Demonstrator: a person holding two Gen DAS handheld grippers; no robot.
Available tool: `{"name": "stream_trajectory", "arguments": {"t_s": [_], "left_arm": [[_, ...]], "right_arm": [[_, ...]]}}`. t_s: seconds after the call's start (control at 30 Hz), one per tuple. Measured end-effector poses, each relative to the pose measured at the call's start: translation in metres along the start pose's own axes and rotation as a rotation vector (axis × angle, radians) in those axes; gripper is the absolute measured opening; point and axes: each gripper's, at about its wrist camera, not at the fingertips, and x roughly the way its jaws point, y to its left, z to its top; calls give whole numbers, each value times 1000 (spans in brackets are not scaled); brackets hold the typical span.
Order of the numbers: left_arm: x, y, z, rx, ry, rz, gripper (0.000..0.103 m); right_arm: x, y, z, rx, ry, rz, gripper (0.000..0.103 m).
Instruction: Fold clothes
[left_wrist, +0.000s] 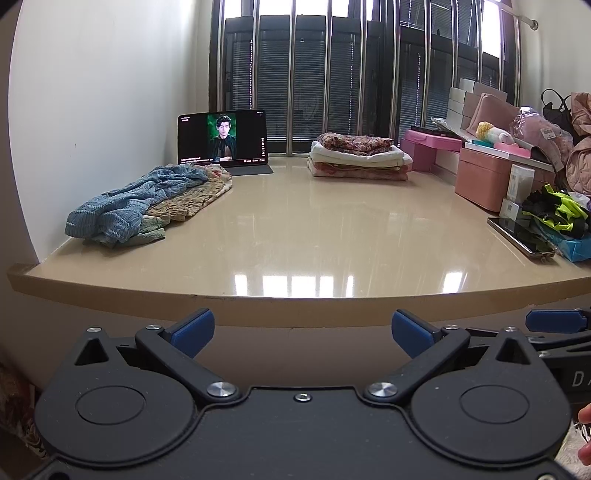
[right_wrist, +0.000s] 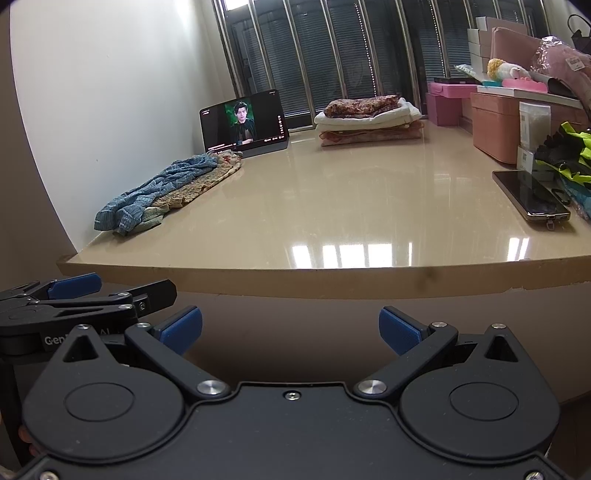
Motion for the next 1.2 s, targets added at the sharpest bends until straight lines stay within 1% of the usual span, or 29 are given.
{"name": "stream_trajectory", "arguments": {"t_s": [0.17, 0.37, 0.6, 0.8, 0.97, 1.2], "left_arm": [[-2, 0, -1, 1, 1, 5, 103], [0, 2, -1, -8, 21, -4, 103], [4, 6, -1, -21, 48, 5, 103], [10, 12, -1, -33, 74, 24, 103], [20, 22, -1, -66, 109, 39, 103], [33, 35, 2, -80, 128, 82, 103]], "right_arm": [[0, 0, -1, 1, 3, 1, 103], [0, 0, 0, 0, 9, -2, 103], [6, 1, 3, -11, 27, 0, 103], [15, 5, 7, -35, 34, 6, 103], [26, 11, 10, -63, 49, 20, 103], [45, 23, 18, -103, 54, 51, 103]]}}
